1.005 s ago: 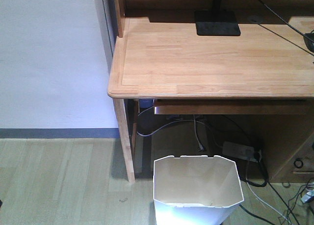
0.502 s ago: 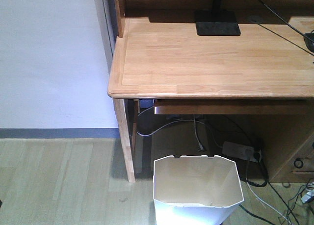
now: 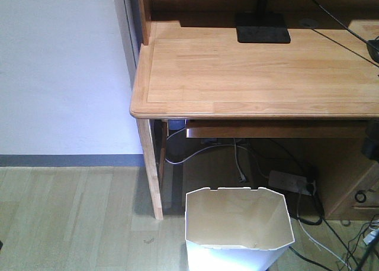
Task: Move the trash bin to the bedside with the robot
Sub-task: 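Lower the right gripper toward the rim of the white trash bin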
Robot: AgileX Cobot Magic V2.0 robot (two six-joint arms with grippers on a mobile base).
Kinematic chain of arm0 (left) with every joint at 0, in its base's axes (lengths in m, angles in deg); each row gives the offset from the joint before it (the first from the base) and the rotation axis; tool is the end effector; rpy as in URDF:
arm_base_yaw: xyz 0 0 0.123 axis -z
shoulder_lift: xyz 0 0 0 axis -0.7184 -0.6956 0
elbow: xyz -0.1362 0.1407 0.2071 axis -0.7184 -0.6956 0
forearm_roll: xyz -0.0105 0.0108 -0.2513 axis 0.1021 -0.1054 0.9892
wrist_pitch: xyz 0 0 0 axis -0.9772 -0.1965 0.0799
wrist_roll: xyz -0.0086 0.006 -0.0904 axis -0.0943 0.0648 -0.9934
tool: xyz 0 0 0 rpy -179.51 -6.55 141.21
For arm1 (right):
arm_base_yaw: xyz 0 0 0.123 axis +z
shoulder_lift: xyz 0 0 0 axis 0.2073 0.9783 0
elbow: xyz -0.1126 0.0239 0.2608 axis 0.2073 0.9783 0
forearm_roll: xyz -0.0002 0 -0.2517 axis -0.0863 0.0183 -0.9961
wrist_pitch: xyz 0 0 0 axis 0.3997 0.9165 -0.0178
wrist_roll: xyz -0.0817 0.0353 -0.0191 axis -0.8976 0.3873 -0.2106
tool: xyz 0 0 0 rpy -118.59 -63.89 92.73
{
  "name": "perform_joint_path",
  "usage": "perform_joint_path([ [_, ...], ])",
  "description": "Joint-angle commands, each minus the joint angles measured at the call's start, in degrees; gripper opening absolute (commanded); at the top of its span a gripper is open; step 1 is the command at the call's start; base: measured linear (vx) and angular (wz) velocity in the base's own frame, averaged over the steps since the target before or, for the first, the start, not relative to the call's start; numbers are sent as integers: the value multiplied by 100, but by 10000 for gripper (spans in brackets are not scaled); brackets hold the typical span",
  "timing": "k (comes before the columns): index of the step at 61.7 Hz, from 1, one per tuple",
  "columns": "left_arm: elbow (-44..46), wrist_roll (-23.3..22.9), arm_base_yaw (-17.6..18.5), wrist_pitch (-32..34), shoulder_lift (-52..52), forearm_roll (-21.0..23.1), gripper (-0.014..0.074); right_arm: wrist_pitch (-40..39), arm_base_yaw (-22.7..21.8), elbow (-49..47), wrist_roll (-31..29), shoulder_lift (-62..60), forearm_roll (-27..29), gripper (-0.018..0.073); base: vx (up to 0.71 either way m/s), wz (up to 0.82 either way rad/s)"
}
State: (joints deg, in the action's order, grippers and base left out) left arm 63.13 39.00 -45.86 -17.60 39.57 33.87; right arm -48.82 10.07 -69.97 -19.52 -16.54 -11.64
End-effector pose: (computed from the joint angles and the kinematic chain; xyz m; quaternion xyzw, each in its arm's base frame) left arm 0.0549 -0.0004 0.1811 -0.0111 0.7713 -0.0125 0.6363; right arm 0.1432 -0.0047 0.2756 0.0353 0.8765 0.0035 0.4801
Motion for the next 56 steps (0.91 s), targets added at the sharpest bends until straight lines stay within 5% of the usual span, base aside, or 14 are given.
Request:
perform_joint_path([
  [1, -107, -25, 11, 398, 82, 15, -6, 146, -26, -522, -110, 626, 0, 445, 0, 0],
  [12, -107, -25, 11, 398, 82, 15, -6, 724, -26, -1043, -191, 1703, 128, 445, 0, 0],
  [23, -107, -25, 11, 398, 82, 15, -6, 800, -97, -1318, -1095, 2716, 683, 445, 0, 0],
  [43, -107, -25, 11, 398, 82, 15, -6, 504, -1022, -1382, -3098, 4386, 2639, 445, 0, 0],
  [56, -107, -25, 11, 398, 82, 15, -6, -221, -1045, -1387, -4062, 5685, 2914, 451, 0, 0],
])
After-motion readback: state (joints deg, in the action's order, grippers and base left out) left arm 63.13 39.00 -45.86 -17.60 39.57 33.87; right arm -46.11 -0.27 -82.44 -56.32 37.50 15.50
